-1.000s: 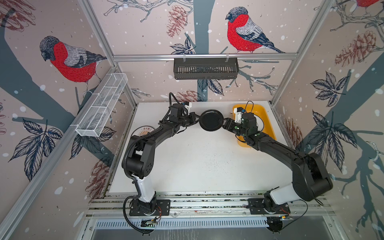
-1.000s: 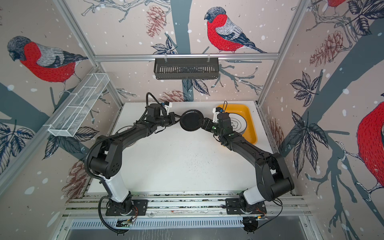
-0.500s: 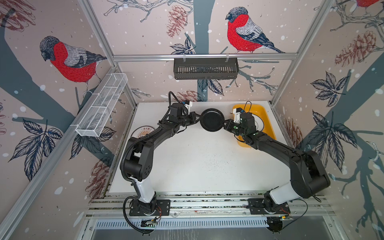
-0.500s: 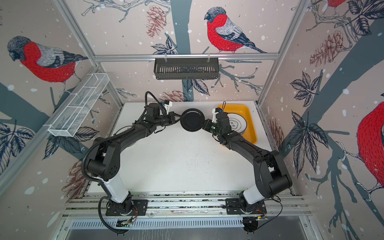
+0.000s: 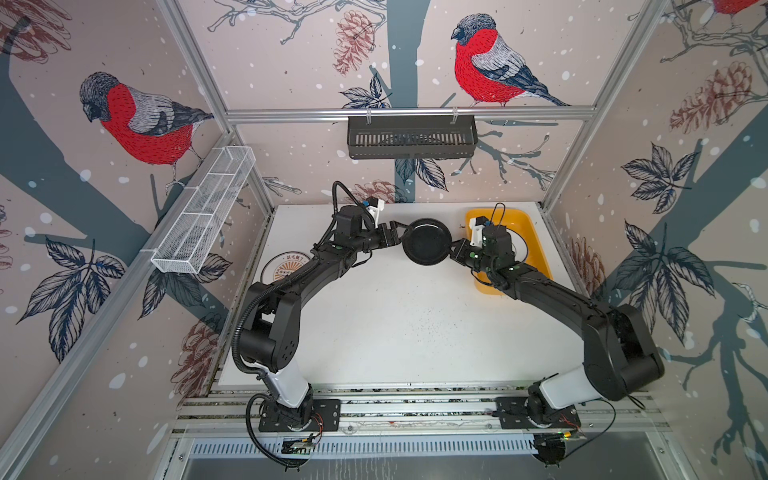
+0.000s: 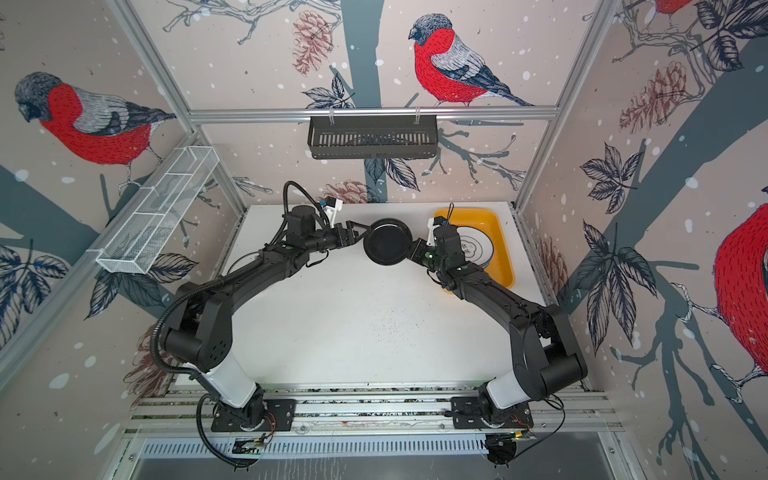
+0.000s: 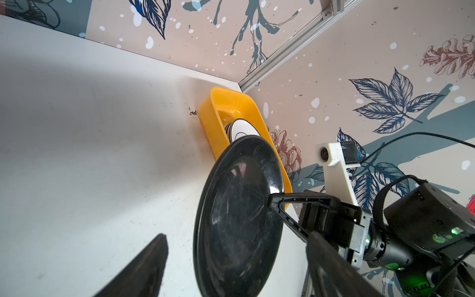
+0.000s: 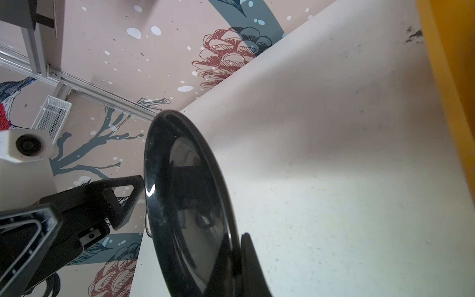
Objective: Place the plates into the plastic bin on the countertop
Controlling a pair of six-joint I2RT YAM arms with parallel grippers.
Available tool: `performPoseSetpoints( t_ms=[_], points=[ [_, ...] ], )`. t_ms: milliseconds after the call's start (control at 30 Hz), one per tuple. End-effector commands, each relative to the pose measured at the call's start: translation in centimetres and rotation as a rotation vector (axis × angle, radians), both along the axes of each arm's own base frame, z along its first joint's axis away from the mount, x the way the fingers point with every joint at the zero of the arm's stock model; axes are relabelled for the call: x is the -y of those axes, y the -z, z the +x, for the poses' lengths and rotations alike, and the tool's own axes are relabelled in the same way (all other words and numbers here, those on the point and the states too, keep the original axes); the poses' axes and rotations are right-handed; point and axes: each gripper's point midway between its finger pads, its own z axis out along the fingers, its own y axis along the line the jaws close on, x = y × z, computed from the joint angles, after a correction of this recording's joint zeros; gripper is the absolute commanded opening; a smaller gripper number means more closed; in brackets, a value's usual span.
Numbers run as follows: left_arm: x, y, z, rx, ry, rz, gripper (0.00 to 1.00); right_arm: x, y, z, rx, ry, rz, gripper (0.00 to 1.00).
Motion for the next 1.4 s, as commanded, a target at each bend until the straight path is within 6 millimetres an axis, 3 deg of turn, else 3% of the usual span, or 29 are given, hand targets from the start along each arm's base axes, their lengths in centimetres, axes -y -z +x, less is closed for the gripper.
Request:
performPoseSetpoints(
  t_ms=[0,133,300,600,1000,1367],
  points=[
    [-0.2,-1.5,-0.1,0.1,-0.006,0.016,0.96,0.9,-0.7,0.2,0.016,0.031,0.006,0.02],
    [-0.3,-2.0,-0.7,0.149,0.009,0.025,0.96,2.4,-0.8,0.3,0.017,0.067,0.011,0.02],
    [0.9,-3.4,-2.5,0.249,0.04,0.011,0.96,4.2,-0.8,0.4,0.013,0.112,0.013,0.02],
    [6.4,-5.8,-7.7,0.473,0.186,-0.004,0.96,7.4,-0.6,0.8,-0.007,0.194,0.012,0.01],
    [12.1,-3.7,-9.8,0.487,0.266,0.04,0.96,15.7,1.5,0.6,-0.09,0.418,0.025,0.02],
    [14.5,-0.8,-9.6,0.452,0.264,0.063,0.96,22.2,3.5,0.9,-0.131,0.556,0.037,0.02]
  ],
)
